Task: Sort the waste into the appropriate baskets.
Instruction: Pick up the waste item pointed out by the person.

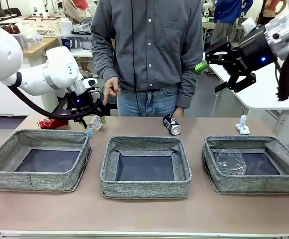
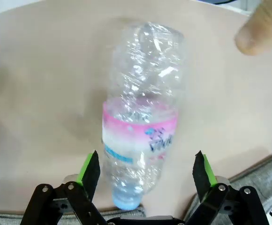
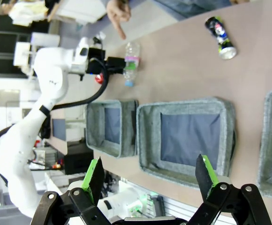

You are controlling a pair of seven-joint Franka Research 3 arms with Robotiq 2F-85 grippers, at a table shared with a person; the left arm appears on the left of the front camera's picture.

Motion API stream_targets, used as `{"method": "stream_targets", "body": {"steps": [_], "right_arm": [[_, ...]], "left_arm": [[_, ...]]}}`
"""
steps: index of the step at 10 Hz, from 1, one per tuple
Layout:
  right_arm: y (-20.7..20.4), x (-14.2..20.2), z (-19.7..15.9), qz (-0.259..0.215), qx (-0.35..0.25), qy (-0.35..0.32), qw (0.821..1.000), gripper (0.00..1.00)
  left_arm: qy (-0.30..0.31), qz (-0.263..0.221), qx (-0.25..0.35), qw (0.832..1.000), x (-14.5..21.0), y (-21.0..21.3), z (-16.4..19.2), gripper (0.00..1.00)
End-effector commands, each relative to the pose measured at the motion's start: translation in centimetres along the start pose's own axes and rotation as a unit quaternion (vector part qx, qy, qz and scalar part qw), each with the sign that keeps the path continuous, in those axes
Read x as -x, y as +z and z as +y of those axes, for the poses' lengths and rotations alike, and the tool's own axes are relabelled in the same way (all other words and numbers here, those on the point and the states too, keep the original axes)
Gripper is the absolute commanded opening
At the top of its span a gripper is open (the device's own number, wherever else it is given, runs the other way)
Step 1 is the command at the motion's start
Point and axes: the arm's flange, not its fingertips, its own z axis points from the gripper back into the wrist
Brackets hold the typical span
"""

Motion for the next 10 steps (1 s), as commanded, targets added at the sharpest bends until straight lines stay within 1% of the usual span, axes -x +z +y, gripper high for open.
{"method": "stream_targets", "body": {"steps": [1,5,6,7,8,9,10], "right_arm": [[0.28,-0.07,0.19,0.003,0.005,-0.005,1.0,1.0],[0.28,-0.07,0.19,0.003,0.005,-0.005,1.0,1.0],[0.28,-0.07,0.19,0.003,0.005,-0.005,1.0,1.0],[0.28,-0.07,0.19,0.003,0.005,-0.005,1.0,1.0],[0.28,-0.07,0.19,0.003,0.005,-0.005,1.0,1.0],[0.28,-0.07,0.19,0.003,0.005,-0.005,1.0,1.0],[0.28,-0.07,0.19,0.003,0.005,-0.005,1.0,1.0]], "left_arm": [[0.009,0.017,-0.035,0.999,-1.13,-0.69,-0.64,1.0],[0.01,0.007,-0.037,0.999,-1.13,-1.14,-0.47,1.0],[0.01,0.002,-0.039,0.999,-1.09,-0.94,-0.33,0.41],[0.011,0.001,-0.036,0.999,-1.01,-0.8,-0.28,0.41],[0.01,0.0,-0.035,0.999,-0.87,-0.78,-0.23,0.0],[0.01,-0.002,-0.039,0.999,-0.81,-0.92,-0.17,0.36],[0.013,-0.005,-0.042,0.999,-0.65,-1.0,-0.13,0.0]]}}
